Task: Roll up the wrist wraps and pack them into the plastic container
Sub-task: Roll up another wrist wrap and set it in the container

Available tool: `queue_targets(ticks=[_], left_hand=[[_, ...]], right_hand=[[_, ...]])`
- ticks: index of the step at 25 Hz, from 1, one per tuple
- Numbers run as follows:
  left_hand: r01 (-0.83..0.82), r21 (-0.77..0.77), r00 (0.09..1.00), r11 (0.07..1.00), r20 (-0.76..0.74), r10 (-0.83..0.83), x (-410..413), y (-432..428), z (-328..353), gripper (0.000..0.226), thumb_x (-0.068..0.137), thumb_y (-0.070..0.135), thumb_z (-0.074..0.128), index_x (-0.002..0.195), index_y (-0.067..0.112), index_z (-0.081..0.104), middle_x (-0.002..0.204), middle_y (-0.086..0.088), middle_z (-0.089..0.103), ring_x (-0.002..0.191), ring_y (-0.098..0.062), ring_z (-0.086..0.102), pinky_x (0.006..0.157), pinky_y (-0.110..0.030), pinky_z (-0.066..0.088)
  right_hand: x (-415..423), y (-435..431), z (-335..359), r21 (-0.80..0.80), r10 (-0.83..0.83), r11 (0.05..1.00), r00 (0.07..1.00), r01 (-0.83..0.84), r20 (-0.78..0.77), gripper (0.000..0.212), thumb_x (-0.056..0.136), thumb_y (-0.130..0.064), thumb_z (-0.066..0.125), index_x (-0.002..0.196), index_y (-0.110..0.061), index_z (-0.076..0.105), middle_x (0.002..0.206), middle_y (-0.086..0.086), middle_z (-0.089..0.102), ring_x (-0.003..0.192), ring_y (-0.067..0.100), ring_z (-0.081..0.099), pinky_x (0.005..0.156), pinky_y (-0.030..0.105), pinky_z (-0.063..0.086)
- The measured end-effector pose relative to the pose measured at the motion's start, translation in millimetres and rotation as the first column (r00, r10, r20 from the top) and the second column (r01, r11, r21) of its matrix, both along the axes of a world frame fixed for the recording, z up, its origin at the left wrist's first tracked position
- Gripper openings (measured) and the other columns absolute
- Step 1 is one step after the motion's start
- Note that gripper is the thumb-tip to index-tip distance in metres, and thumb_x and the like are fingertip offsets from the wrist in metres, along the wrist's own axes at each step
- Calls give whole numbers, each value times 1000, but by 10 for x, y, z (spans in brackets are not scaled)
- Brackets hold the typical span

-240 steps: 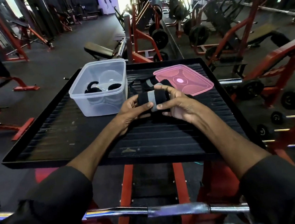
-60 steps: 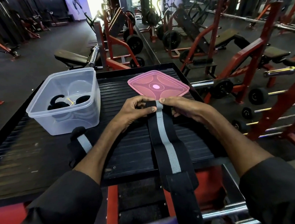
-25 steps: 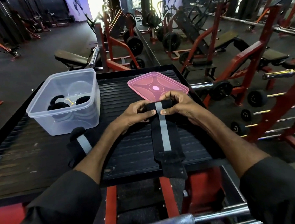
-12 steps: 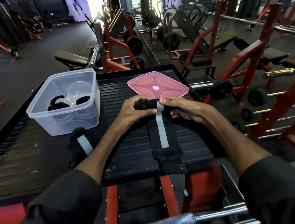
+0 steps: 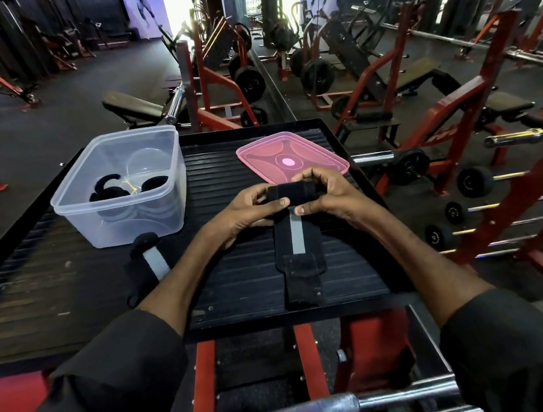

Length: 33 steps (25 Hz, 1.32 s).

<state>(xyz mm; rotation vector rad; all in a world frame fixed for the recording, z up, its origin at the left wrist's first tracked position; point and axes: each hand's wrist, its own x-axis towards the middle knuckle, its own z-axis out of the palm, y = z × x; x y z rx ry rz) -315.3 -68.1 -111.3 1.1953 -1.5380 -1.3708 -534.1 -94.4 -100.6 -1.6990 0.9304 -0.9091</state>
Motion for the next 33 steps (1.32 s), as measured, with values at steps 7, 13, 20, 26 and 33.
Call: queue_targets(ticks=[7, 13, 20, 26, 33], left_hand=[[-93, -110, 994, 990, -67, 86, -30, 7, -3, 37, 83, 9, 80, 117, 6, 67, 102, 3, 73, 93, -7, 70, 71, -26, 60], [-119, -159, 992, 980, -69, 109, -37, 46, 25, 38, 82, 7, 82, 113, 24, 68, 105, 8, 73, 98, -4, 68, 79, -30, 59], [31, 28, 999, 999, -13, -31, -27, 60, 37, 47, 90, 26, 74, 133, 20, 57, 122, 5, 67, 113, -8, 66, 95, -31, 56], [-93, -175, 993, 980, -82, 79, -67, 108, 25, 43, 81, 6, 82, 120, 12, 64, 104, 1, 69, 95, -8, 67, 78, -29, 59], [-97, -247, 995, 964, -61, 84, -9, 89, 40, 60, 79, -2, 81, 132, 12, 59, 123, 3, 67, 110, 0, 65, 93, -23, 54]], right_hand=[[-103, -50, 102, 428, 15, 898, 978, -104, 207, 30, 90, -13, 69, 117, -24, 63, 99, -5, 70, 90, 12, 65, 81, 34, 51], [-97, -93, 7, 364, 74, 930, 996, -53, -43, 64, 84, -47, 75, 131, -7, 59, 95, -2, 61, 76, 6, 56, 71, 23, 48], [-44, 5, -1, 180, 32, 983, 997, -44, 66, 53, 74, 20, 74, 114, -13, 62, 96, 5, 63, 88, 14, 61, 72, 22, 56], [-105, -23, 108, 420, 79, 874, 926, -242, 369, 43, 89, -3, 66, 126, -24, 62, 111, -1, 71, 94, 15, 66, 77, 33, 54], [-50, -33, 7, 339, 89, 936, 995, -98, 41, 55, 85, -32, 80, 131, -12, 58, 98, 4, 60, 83, 11, 61, 73, 27, 47]])
